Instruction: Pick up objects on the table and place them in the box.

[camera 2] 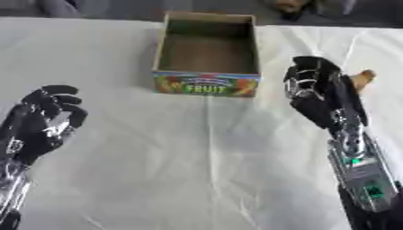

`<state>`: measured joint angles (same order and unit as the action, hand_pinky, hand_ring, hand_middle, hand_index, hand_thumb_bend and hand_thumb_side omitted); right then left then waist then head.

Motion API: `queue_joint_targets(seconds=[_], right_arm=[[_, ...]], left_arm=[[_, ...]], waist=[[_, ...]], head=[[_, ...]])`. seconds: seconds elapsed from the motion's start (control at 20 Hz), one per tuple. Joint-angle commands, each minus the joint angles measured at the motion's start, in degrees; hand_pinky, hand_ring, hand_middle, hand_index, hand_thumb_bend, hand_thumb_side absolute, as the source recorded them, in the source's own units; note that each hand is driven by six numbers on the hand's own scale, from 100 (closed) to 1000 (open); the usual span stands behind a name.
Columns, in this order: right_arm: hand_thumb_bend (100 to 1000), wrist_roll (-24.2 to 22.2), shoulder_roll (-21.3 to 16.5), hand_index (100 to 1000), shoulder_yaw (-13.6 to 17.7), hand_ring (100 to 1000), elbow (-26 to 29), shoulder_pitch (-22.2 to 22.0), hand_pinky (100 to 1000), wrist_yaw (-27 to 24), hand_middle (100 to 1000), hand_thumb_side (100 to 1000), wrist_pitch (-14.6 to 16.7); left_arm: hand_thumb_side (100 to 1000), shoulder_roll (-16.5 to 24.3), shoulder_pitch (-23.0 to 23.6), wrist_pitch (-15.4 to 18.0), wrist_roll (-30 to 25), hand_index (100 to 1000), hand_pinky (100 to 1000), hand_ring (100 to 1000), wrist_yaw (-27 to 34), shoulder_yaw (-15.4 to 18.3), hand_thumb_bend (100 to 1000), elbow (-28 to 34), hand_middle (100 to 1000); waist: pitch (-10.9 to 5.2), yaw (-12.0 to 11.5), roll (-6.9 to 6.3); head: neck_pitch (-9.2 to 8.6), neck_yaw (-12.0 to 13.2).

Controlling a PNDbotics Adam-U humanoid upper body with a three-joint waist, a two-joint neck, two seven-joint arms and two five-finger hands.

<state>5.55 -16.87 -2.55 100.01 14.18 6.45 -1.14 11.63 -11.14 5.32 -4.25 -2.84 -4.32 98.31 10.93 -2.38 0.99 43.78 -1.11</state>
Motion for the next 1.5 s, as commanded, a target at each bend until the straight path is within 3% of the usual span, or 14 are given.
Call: queue_joint_targets(seconds=[0.05,0.55,0.9,1.1,1.5], right_arm=[[100,-0.16,-0.78,752,0.27,648,0.99,0.8,611,0.26,620,327,0.09],[100,-0.29,-0.94,751,0.34,648,0.98,0.81,611,0.44,620,310,0.15],[100,-1.12,-2.38,777,0.63,668,1.06,0.7,622,2.0,634,250,0.47],[100,-1.92,-8.44,818,2.05,711,1.02,0.33,646,5.7,677,228,0.33],[249,-5.41,-19.46,861,3.46,774,-0.54,-0.57,686,9.77,748,226,0.72]], left_arm=[[349,1.24,-0.41,0.16,-0.2,729,674,679,-0.08,0.26,594,0.91,684],[349,1.24,-0.35,0.17,-0.34,728,674,680,-0.1,0.26,589,0.91,685],[351,1.24,-0.3,0.19,-0.51,729,675,681,-0.07,0.22,586,0.88,686],[352,1.49,-0.04,0.19,-0.46,730,675,681,-0.14,0.33,585,0.84,687],[353,1.92,0.35,0.23,-0.43,731,675,682,-0.3,0.46,583,0.73,688]], waist=[[-0.84,0.12,-0.12],[-0.87,0.17,-0.22],[-0.89,0.09,-0.13],[-1.04,0.18,0.22],[-1.28,0.39,0.8]], head=[[0.33,0.04],[0.33,-0.02],[0.33,-0.1],[0.33,0.33],[0.33,0.94]])
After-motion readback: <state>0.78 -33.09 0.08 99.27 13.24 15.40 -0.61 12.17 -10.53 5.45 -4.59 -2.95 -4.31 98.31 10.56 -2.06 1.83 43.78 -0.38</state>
